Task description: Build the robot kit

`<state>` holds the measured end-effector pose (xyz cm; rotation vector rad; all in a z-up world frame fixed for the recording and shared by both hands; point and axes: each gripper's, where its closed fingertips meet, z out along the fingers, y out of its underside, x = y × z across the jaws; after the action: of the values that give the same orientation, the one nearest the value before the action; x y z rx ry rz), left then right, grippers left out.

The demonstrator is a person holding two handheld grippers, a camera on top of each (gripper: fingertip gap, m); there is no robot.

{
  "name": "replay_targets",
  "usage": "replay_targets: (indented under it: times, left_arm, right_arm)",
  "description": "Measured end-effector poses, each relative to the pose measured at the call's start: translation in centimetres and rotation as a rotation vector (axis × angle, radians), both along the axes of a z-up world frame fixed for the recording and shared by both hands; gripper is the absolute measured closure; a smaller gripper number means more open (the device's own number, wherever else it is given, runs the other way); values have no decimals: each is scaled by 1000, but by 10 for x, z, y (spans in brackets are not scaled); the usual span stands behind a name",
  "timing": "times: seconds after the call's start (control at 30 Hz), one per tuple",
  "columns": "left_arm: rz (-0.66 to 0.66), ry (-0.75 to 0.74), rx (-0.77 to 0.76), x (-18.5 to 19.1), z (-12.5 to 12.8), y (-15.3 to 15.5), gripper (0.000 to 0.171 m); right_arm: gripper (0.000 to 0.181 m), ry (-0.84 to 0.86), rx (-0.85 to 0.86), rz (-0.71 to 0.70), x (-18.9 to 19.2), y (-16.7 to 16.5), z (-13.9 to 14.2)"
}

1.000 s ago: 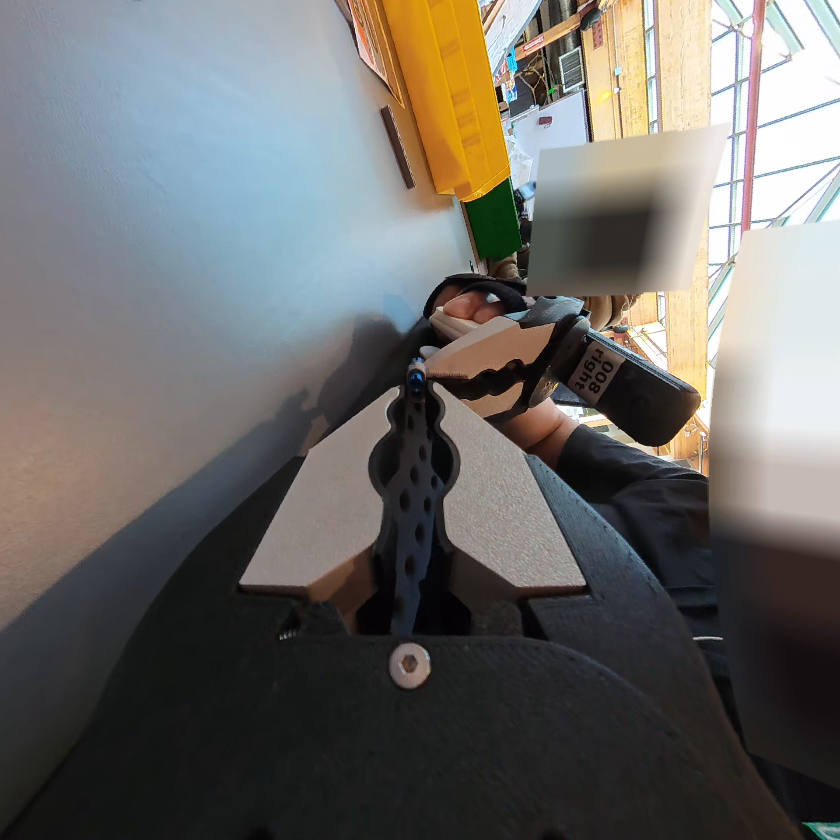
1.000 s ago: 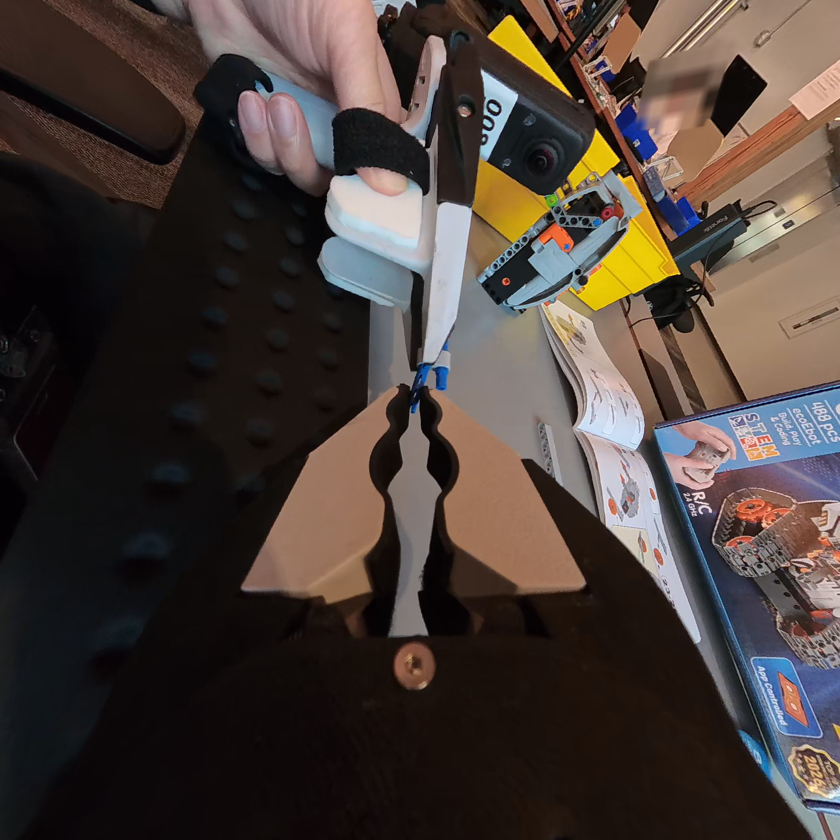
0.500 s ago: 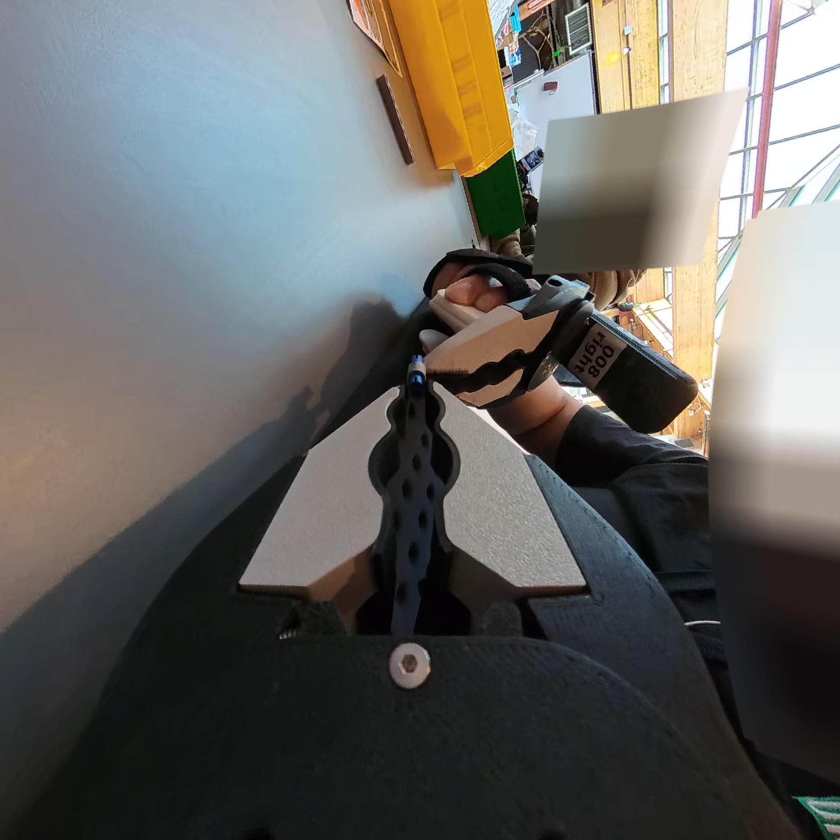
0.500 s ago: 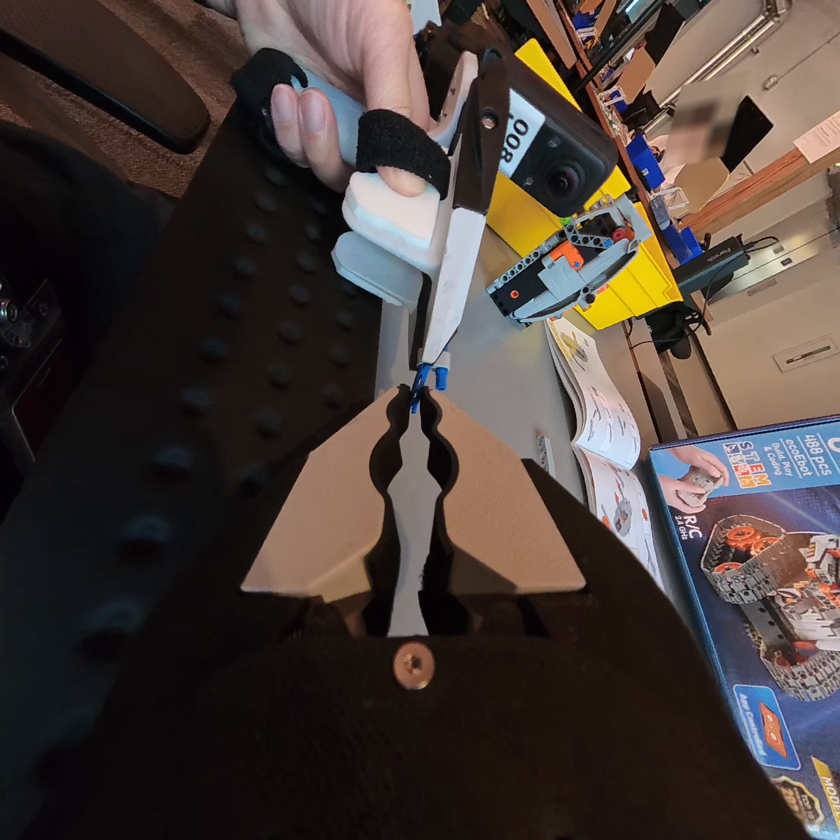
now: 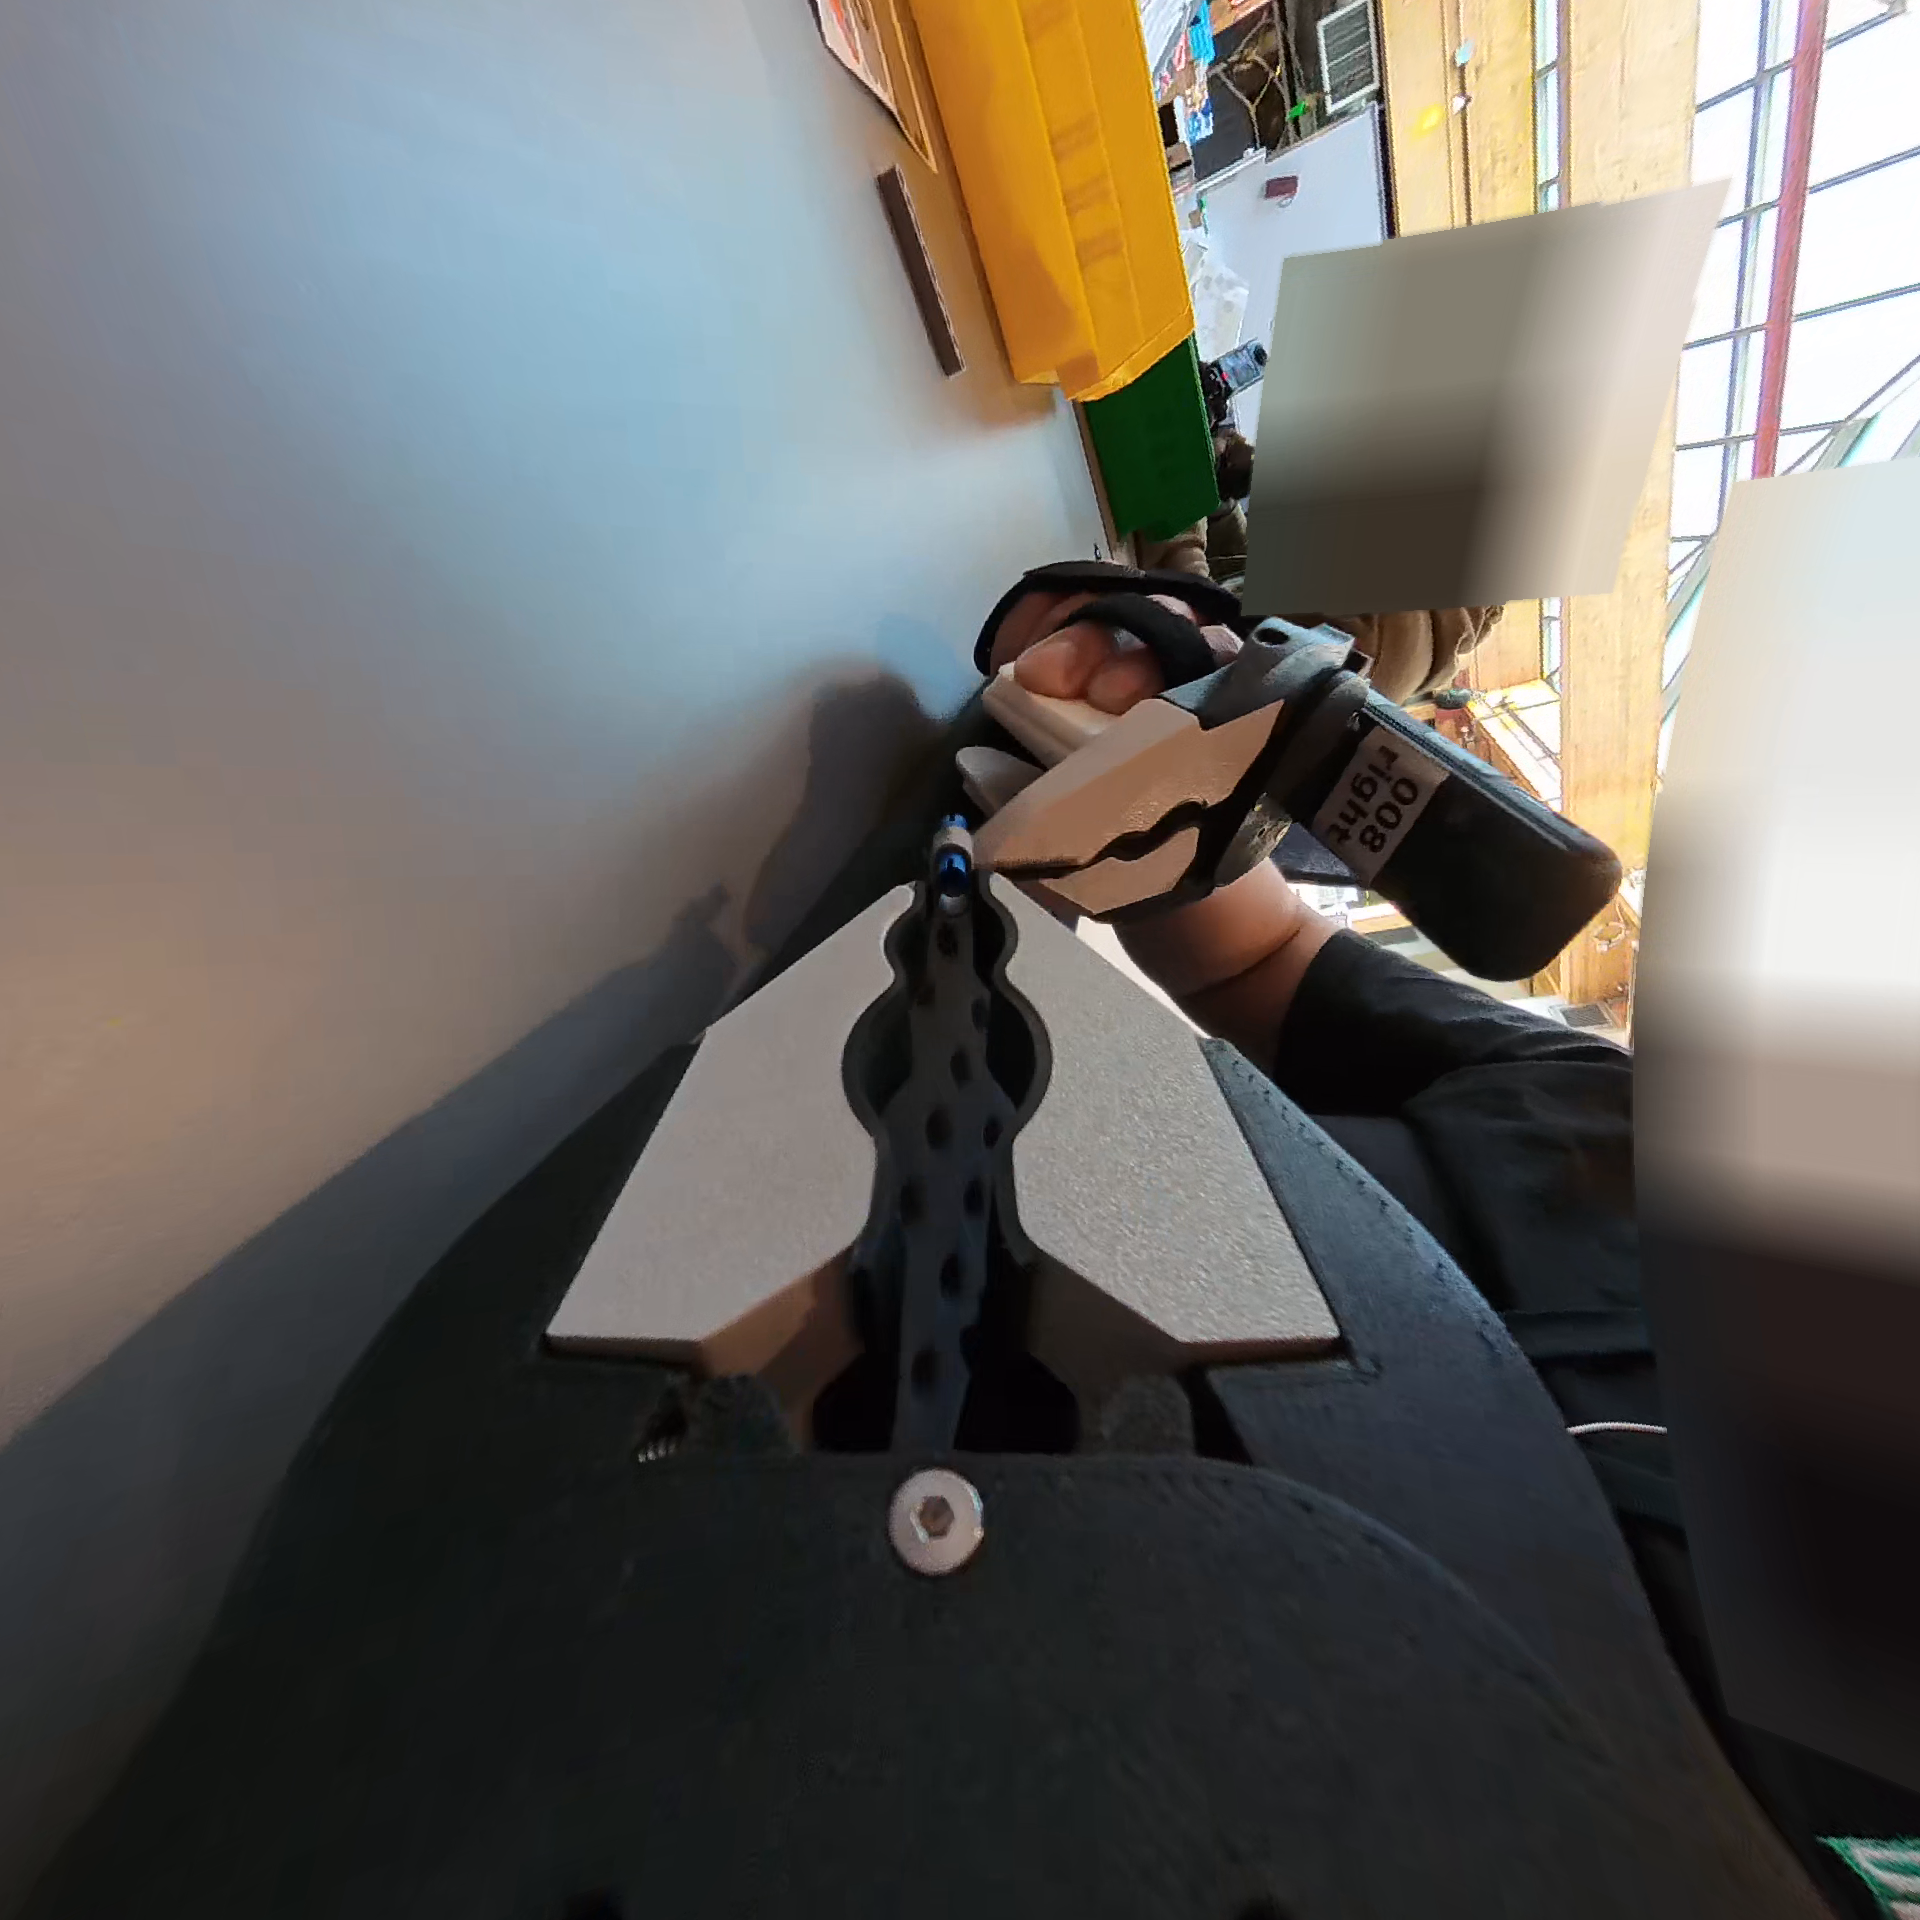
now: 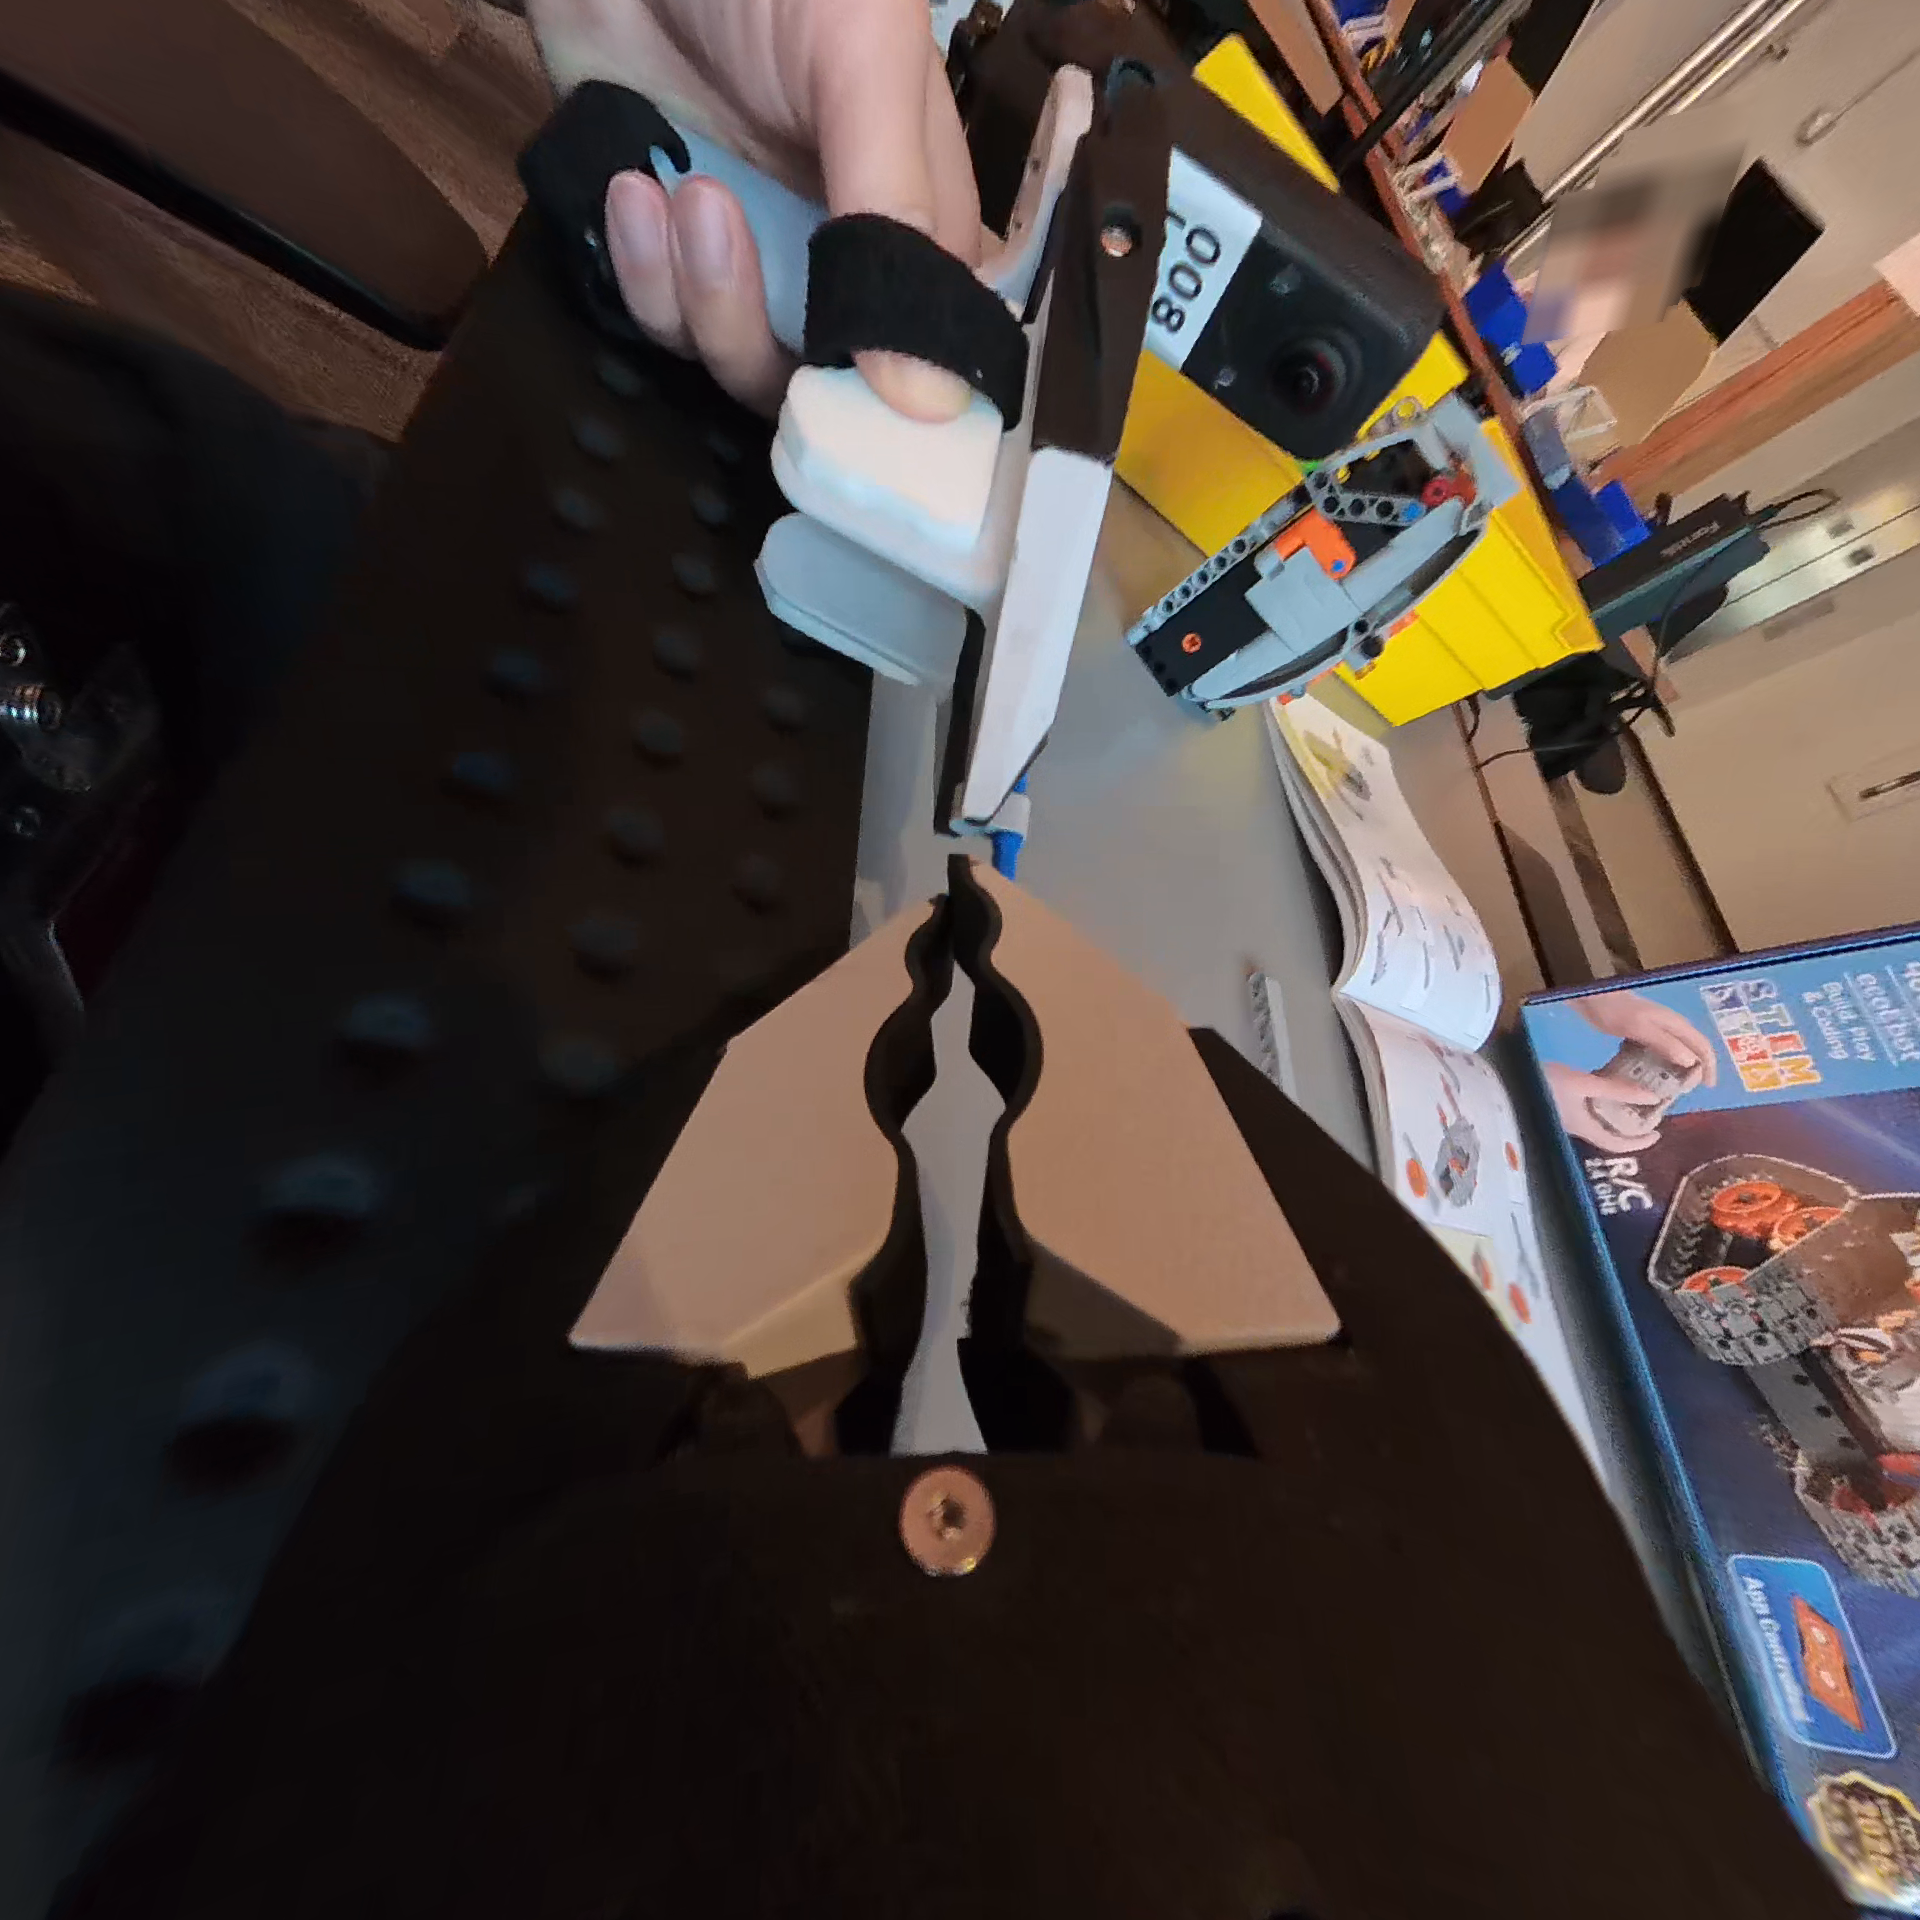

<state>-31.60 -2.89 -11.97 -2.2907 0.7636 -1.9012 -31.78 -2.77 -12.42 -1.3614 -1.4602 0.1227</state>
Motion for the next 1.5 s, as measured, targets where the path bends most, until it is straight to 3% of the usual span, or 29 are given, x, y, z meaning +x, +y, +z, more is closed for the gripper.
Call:
replay_targets:
  times: [0.2,0.3,0.4,0.53,0.63,0.8,1.0,1.07,1.17,1.33,1.4,1.5]
  left_arm:
    - [-29,-56,15,-4,8,-2,166]
    - [-60,-206,182,-17,35,-7,166]
    - [-11,-239,306,-47,64,-3,167]
    - [220,-194,559,-128,118,22,167]
    - [460,-54,681,-206,131,49,166]
    - [697,16,682,-289,119,63,167]
    - [786,33,679,-315,116,71,167]
    - [797,73,684,-319,112,74,167]
    - [762,85,657,-317,101,71,167]
    - [685,116,510,-307,69,70,167]
    - [647,145,431,-297,55,71,167]
    - [576,218,383,-275,36,72,167]
  right_arm:
    - [181,29,-53,-33,4,5,-1]
    - [181,99,-59,-58,9,9,10]
    - [181,136,-73,-83,14,13,14]
    - [179,157,-96,-116,16,19,15]
    - [174,170,-161,-101,-2,22,13]
    - [164,188,-345,-72,-94,36,20]
    - [158,81,-543,-81,-220,64,-5]
    - [157,18,-532,-127,-235,78,-19]
    - [158,49,-554,-155,-246,91,-18]
    - [157,-23,-649,-142,-252,92,-29]
    - [181,-116,-674,-114,-247,86,-39]
    - [181,-160,-700,-76,-237,82,-40]
